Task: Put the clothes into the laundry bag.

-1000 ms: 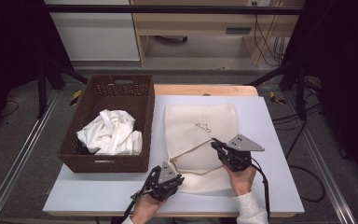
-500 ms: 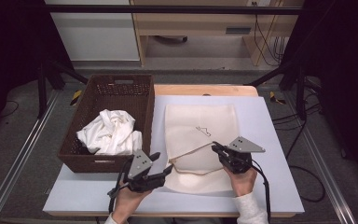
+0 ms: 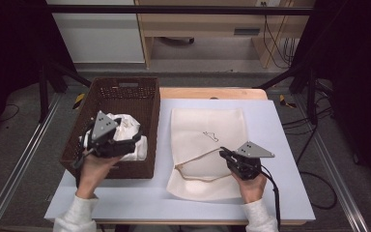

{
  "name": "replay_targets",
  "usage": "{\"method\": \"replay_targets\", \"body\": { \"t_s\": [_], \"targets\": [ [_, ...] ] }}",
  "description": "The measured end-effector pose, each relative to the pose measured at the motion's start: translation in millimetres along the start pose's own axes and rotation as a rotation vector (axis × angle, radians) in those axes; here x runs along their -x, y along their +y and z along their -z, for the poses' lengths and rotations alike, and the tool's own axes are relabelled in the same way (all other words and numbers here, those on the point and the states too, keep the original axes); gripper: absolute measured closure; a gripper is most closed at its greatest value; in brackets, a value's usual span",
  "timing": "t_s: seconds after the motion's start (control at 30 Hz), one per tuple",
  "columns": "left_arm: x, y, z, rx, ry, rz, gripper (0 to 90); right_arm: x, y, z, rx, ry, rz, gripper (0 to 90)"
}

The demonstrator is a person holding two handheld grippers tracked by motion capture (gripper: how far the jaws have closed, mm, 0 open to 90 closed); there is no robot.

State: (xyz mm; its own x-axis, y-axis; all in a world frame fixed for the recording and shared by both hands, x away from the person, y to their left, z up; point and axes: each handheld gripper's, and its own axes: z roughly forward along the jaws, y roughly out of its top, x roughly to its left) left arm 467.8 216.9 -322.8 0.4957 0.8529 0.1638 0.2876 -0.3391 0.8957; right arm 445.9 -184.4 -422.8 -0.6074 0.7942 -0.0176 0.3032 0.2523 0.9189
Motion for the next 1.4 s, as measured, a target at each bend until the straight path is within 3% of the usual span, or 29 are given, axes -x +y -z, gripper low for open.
{"method": "replay_targets", "body": {
  "t_s": [0.07,0.13,0.2,0.3,0.37,0.43,0.5,0.63,0.8,1.03,1.13,1.2,1.4],
  "targets": [
    [-16.5,0.2,-12.0,-0.025,0.024,0.01,15.4,-0.2,0.0,-0.5,0.001,0.004,0.001,86.2],
    [-32.5,-2.0,-26.3,-0.06,0.01,0.046,12.8,-0.2,-0.3,-1.3,-0.004,0.005,0.001,86.2],
    [-43.1,-6.9,-39.7,-0.105,0.023,0.057,12.6,0.2,-0.7,-1.9,-0.011,0.003,0.004,86.2],
    [-52.1,-16.7,-58.3,-0.197,0.068,0.017,9.5,0.9,-1.3,-2.6,-0.017,0.004,0.004,86.3],
    [-56.9,-23.4,-70.0,-0.268,0.067,0.022,6.1,1.0,-1.7,-3.5,-0.023,0.007,0.001,86.4],
    [-58.1,-29.2,-79.4,-0.338,0.058,0.024,4.9,0.9,-2.1,-4.1,-0.027,0.01,0.0,86.4],
    [-57.1,-35.3,-85.9,-0.374,0.069,0.006,3.6,1.3,-2.3,-4.3,-0.027,0.011,0.002,86.4],
    [-59.8,-48.0,-95.8,-0.431,0.063,0.031,3.0,2.3,-3.5,-4.6,-0.033,0.013,-0.007,86.4],
    [-60.8,-57.0,-102.2,-0.464,0.064,0.011,1.2,2.6,-4.4,-5.6,-0.039,0.013,-0.003,86.3],
    [-62.0,-68.4,-113.2,-0.519,0.023,0.042,0.0,3.1,-5.4,-5.9,-0.043,0.015,-0.001,86.3],
    [-57.9,-69.2,-120.5,-0.611,0.005,0.042,0.0,3.4,-5.7,-6.1,-0.045,0.017,-0.001,86.3],
    [-54.4,-68.2,-124.0,-0.662,-0.001,0.018,0.0,3.1,-6.3,-6.4,-0.049,0.016,0.0,86.2],
    [-54.7,-68.8,-123.9,-0.7,-0.041,0.045,13.2,3.8,-7.9,-9.1,-0.062,0.019,-0.006,86.2]
  ]
}}
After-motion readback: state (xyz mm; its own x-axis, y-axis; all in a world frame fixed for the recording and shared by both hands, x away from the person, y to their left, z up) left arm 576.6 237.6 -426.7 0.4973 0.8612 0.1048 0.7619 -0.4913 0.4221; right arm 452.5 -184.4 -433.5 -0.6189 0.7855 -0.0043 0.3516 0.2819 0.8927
